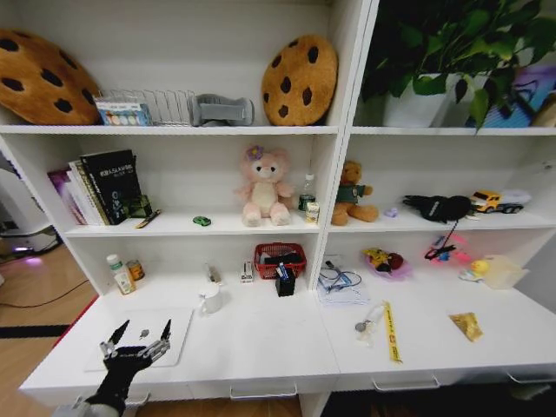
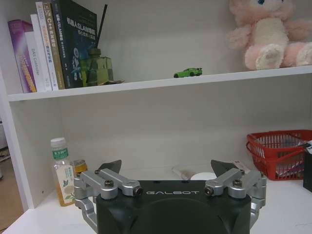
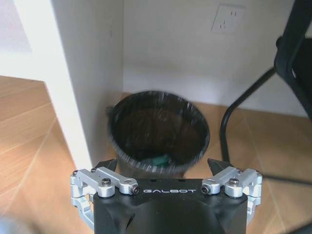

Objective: Organize the objects on the table.

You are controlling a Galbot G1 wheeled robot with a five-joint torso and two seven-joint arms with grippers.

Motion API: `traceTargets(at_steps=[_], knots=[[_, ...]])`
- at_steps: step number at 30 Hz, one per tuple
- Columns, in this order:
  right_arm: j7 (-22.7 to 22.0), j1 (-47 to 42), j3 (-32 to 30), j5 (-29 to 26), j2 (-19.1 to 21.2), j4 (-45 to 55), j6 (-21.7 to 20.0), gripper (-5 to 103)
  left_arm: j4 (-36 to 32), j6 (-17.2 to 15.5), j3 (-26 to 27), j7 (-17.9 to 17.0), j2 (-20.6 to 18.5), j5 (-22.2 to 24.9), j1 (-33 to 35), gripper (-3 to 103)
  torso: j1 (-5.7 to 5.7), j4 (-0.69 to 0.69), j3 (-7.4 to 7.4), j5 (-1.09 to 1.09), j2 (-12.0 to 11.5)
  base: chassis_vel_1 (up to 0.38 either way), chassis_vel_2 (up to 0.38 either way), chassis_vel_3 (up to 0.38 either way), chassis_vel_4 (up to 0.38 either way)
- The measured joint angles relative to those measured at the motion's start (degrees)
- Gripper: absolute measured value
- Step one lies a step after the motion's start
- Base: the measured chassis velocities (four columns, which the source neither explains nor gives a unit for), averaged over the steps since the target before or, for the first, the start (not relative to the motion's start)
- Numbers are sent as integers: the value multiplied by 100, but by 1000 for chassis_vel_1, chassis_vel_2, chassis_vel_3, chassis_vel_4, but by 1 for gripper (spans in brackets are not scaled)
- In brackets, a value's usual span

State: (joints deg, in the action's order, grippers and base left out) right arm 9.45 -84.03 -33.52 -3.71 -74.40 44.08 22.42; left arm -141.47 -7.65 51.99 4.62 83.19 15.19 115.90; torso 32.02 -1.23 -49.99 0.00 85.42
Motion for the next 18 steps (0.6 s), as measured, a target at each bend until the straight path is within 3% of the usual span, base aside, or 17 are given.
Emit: traceTargets(at_steps=[4,6,7,9,11,12,18], knots=[[66,-517,17,-222,24,502,-87,100,0,0,0,0,0,0,0,100,0,0,0,0,0,0,0,0,0],[92,-1643,-44,-647,11,1668,-133,100,0,0,0,0,0,0,0,100,0,-2,0,0,0,0,0,0,0],[92,-1643,-44,-647,11,1668,-133,100,0,0,0,0,0,0,0,100,0,-2,0,0,0,0,0,0,0],[87,-2450,-256,-841,-61,2770,-41,100,0,0,0,0,0,0,0,100,0,-3,0,-1,1,0,0,0,0],[85,-2568,-290,-862,-74,2944,-20,100,0,0,0,0,0,0,0,100,0,-1,0,-1,1,0,0,0,0],[22,-3091,-442,-930,-140,3672,99,100,0,0,0,0,0,0,0,100,0,1,0,-4,1,0,0,0,0],[-154,-3953,-671,-900,-230,4999,362,100,0,0,0,0,0,0,0,100,0,0,0,-2,0,0,0,0,0]])
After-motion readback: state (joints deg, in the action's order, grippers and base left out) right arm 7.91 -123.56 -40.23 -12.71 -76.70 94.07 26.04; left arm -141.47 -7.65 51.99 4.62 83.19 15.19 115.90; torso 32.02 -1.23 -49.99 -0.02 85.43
